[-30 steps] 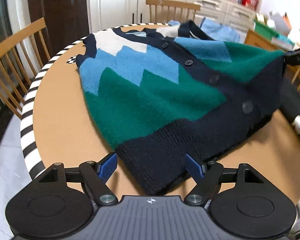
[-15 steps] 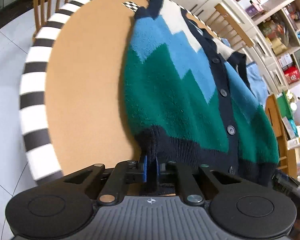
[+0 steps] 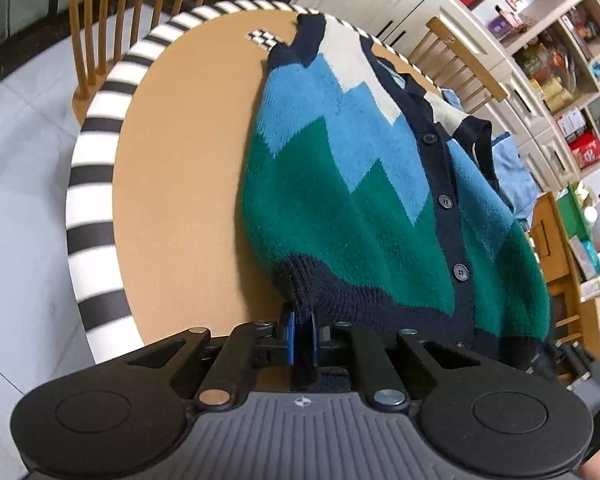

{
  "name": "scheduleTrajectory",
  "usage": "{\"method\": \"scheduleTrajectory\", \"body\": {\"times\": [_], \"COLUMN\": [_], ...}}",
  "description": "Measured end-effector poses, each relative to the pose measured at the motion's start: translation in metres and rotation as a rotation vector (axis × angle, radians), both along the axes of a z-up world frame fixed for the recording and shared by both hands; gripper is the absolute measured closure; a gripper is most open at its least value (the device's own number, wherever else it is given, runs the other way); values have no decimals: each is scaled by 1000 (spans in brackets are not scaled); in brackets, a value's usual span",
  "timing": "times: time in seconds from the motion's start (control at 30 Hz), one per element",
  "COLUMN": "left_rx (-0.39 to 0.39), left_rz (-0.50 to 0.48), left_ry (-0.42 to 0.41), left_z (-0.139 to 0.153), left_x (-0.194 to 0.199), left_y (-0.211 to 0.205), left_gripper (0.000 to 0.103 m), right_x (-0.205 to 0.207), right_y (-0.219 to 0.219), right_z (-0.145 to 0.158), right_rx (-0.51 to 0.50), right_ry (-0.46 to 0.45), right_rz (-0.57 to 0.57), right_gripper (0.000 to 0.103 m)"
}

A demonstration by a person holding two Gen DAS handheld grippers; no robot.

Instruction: Fold clothes

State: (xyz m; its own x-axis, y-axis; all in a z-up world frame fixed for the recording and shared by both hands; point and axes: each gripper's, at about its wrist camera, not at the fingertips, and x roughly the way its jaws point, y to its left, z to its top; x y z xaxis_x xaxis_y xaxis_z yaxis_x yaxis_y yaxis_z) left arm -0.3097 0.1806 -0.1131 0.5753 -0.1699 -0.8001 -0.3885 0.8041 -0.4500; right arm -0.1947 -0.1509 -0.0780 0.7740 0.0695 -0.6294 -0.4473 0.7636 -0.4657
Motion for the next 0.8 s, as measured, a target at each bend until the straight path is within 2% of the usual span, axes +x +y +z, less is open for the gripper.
{"method": "scheduleTrajectory", "body": {"times": [0.03,0.07,0.2,0.27,0.33,0.37,0.4,0.47,0.5,0.53,0.57,0.63,0.73,0.8], "left_rx": [15,38,122,145,174,188,199,220,215,204,194,194,257,310], "left_rz": [-2,-5,-6,-1,4,-5,-21,-53,-59,-60,-62,-72,-94,-76], "left_ry": [3,2,-17,-27,-25,-14,15,85,124,166,177,163,112,66], "left_z": [1,4,26,39,50,52,49,38,30,21,18,24,53,79], "left_x": [0,-1,-14,-25,-38,-44,-49,-59,-63,-67,-71,-77,-80,-79], "left_y": [-1,0,7,13,13,12,9,4,3,3,5,8,16,27], "left_gripper": [95,95,95,95,95,95,95,95,95,95,94,92,81,60], "right_x": [5,8,-4,-15,-22,-26,-29,-37,-42,-47,-48,-49,-47,-40], "right_y": [-1,-6,-55,-75,-82,-83,-85,-87,-87,-87,-87,-90,-103,-109], "right_z": [-1,4,76,94,84,70,51,15,2,0,0,9,44,74], "right_rx": [-3,32,317,393,342,292,273,296,303,299,273,251,255,285], "right_ry": [10,25,-9,46,139,191,277,473,530,511,523,523,485,431], "right_rz": [-20,-34,-156,-189,-204,-221,-249,-295,-312,-324,-326,-323,-276,-235], "right_gripper": [98,98,98,98,98,98,98,98,96,89,86,60,58,54]}}
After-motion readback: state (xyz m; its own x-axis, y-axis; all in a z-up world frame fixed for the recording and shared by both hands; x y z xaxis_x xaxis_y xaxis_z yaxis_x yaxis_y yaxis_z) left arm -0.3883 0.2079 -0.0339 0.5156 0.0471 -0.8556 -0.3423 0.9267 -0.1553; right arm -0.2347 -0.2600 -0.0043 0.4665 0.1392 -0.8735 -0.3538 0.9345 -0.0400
